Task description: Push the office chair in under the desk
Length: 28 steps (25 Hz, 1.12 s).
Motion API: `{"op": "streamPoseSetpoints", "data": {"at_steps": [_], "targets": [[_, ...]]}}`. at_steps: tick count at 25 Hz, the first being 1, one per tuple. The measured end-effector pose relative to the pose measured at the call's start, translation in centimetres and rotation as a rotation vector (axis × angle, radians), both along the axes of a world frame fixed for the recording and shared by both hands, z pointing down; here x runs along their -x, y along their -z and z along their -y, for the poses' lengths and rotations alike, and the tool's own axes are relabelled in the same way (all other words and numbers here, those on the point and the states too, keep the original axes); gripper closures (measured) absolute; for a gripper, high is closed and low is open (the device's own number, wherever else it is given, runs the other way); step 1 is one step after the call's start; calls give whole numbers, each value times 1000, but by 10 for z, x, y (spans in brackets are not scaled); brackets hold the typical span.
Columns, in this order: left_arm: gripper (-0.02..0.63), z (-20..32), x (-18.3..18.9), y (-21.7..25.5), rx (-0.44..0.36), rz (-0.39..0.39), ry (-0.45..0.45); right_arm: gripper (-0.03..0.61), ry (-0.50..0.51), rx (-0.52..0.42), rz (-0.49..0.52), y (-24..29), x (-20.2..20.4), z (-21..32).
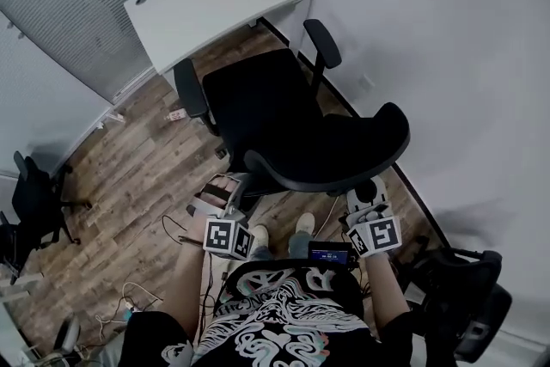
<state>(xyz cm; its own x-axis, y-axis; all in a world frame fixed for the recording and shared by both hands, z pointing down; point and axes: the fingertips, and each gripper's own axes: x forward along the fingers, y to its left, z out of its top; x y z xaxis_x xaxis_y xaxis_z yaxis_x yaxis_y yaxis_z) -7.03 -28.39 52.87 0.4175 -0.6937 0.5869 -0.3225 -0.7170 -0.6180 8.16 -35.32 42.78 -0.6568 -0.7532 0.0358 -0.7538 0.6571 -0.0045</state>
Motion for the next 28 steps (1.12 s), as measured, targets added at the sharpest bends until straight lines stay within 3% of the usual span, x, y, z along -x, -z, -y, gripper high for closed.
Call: {"op": "streamPoseSetpoints", "data": {"at_steps": [5, 28], "targets": [[476, -1, -3, -1, 36, -15, 28, 523, 55, -14, -25, 0, 0, -1], [476, 26, -21, 6, -13, -24, 84, 523, 142, -12, -16, 4, -9, 42]]}}
